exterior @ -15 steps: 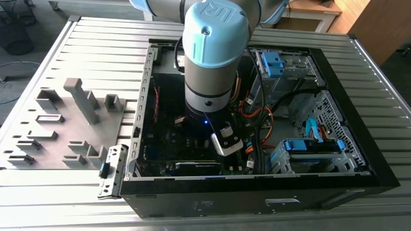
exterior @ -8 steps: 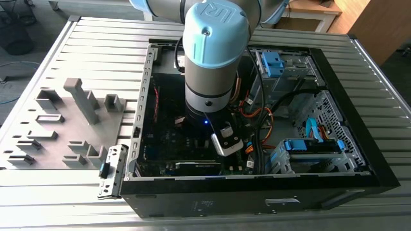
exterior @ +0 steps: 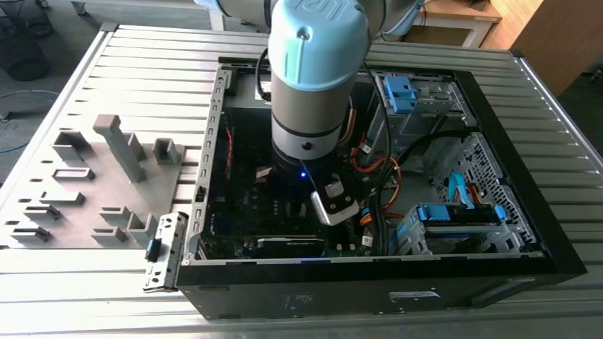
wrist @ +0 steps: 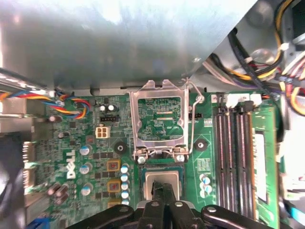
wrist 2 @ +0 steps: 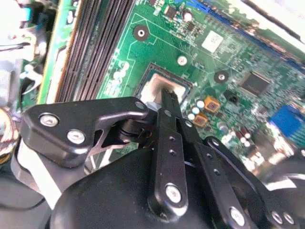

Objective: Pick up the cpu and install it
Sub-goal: 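Place the cpu into insertion slot, then close the cpu cover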

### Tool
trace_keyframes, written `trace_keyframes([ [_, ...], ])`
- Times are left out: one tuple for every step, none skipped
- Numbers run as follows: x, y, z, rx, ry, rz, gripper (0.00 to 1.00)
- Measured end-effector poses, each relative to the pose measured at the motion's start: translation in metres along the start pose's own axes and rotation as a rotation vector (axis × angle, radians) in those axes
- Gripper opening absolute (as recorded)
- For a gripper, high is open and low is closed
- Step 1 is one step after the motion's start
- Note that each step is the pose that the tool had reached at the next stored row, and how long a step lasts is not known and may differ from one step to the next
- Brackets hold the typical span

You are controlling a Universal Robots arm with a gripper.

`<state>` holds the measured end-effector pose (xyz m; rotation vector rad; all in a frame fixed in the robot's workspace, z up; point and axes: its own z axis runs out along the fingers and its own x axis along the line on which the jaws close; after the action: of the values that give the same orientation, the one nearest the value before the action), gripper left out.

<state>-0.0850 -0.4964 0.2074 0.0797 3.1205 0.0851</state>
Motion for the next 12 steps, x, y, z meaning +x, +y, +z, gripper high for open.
trace_keyframes([
  [-0.0001,0.0002,-0.0042,0.0002,0.0001,0.000,0.10],
  [-0.0001,0.0004,-0.0085,0.0004,0.0002,0.000,0.10],
  [-0.0002,0.0007,-0.0123,0.0001,0.0000,0.000,0.10],
  [-0.0003,0.0008,-0.0158,0.0003,0.0001,0.000,0.10],
  [-0.0003,0.0009,-0.0177,0.0004,0.0002,0.000,0.10],
  [-0.0003,0.0010,-0.0177,0.0002,0.0001,0.000,0.10],
  [-0.0003,0.0010,-0.0177,0.0002,0.0001,0.000,0.10],
  [-0.0003,0.0010,-0.0177,0.0002,0.0001,0.000,0.10],
  [-0.0003,0.0010,-0.0179,0.0013,0.0001,0.000,0.10],
  [-0.0003,0.0010,-0.0179,0.0021,0.0000,0.000,0.10],
  [-0.0003,0.0010,-0.0179,0.0021,0.0000,0.000,0.10],
  [-0.0003,0.0010,-0.0179,0.0022,0.0000,0.000,0.10],
])
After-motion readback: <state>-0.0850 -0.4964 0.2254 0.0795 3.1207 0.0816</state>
